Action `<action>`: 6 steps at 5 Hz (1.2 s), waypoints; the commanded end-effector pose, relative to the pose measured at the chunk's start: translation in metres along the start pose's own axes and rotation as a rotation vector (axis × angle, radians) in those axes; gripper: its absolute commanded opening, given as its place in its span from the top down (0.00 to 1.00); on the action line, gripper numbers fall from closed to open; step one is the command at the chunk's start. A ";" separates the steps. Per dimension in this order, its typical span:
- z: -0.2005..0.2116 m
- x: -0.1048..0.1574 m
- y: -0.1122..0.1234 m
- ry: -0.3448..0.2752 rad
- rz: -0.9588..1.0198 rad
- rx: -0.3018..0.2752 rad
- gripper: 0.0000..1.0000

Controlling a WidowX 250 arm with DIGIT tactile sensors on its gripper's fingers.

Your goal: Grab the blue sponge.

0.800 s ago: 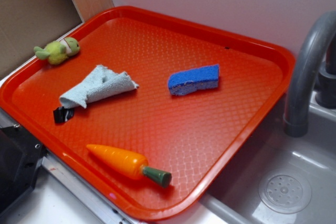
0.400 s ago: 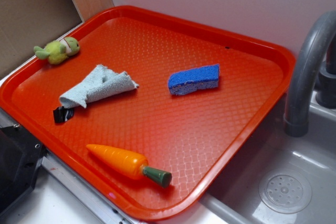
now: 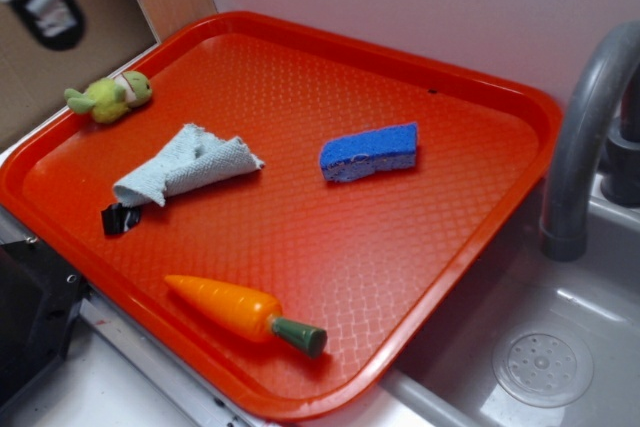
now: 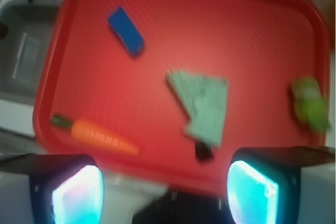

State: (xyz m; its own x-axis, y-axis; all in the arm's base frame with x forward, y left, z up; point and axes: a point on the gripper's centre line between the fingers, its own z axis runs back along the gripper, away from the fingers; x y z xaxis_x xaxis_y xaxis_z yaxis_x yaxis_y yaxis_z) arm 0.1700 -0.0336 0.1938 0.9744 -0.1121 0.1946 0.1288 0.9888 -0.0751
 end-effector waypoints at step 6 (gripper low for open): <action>-0.150 0.101 -0.044 0.049 -0.413 -0.033 0.00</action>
State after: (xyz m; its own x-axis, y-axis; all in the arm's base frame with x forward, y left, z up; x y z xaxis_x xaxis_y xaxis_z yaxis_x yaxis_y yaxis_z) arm 0.2833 -0.0904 0.0535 0.8683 -0.4840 0.1085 0.4909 0.8699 -0.0481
